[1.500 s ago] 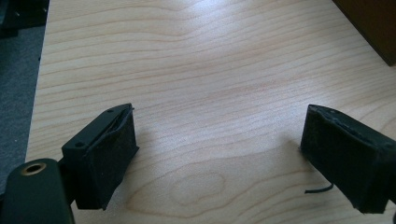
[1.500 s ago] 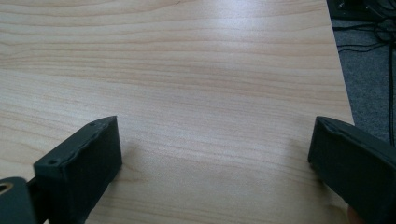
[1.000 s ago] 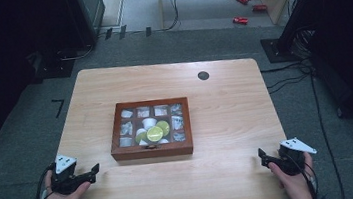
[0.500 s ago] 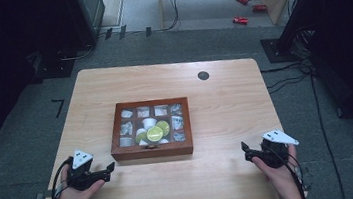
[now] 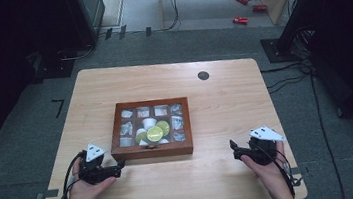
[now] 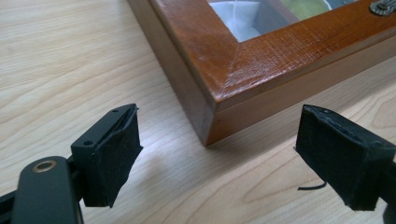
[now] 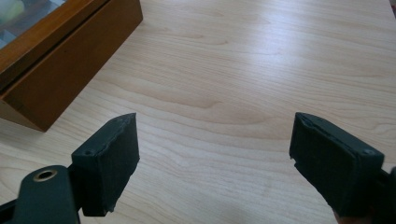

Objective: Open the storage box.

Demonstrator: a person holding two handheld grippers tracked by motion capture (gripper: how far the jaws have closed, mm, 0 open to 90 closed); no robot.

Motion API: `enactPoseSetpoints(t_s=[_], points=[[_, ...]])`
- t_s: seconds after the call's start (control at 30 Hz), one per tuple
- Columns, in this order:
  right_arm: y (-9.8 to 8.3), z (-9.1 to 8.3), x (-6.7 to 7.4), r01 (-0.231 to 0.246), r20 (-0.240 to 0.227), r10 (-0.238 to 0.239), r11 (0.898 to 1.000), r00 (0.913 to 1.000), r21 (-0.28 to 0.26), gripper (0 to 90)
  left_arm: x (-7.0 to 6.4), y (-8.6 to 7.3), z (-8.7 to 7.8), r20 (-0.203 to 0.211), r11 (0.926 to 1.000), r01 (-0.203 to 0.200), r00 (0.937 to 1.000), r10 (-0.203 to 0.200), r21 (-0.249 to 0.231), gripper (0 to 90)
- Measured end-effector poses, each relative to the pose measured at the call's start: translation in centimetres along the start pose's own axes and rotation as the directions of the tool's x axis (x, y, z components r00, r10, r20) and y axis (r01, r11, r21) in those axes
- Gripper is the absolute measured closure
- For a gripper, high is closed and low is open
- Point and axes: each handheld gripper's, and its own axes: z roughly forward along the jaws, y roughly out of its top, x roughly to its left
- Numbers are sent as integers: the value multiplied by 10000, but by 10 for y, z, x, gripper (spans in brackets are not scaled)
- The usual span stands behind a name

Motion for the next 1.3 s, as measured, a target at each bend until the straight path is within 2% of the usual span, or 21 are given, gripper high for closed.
enactPoseSetpoints(t_s=[0.17,0.5,0.6,0.77,1.3], points=[[3,3,7,141,-142,-142,9999,9998,-24,160,-2,4,5,226,9999,-149,9996,148,46,144],[11,13,22,309,-473,-311,9995,9984,-51,161,-8,7,13,575,10000,22,9983,-19,-51,152],[14,15,28,436,-557,-438,9990,9975,-53,160,-10,7,15,540,10000,-74,9985,77,-49,156],[19,18,36,425,-844,-433,9990,9955,-110,161,-8,6,16,505,9999,65,9987,-60,-103,195],[26,34,66,828,-1405,-821,9966,9867,-9,161,-3,6,15,767,9999,127,9970,-118,-111,226]])
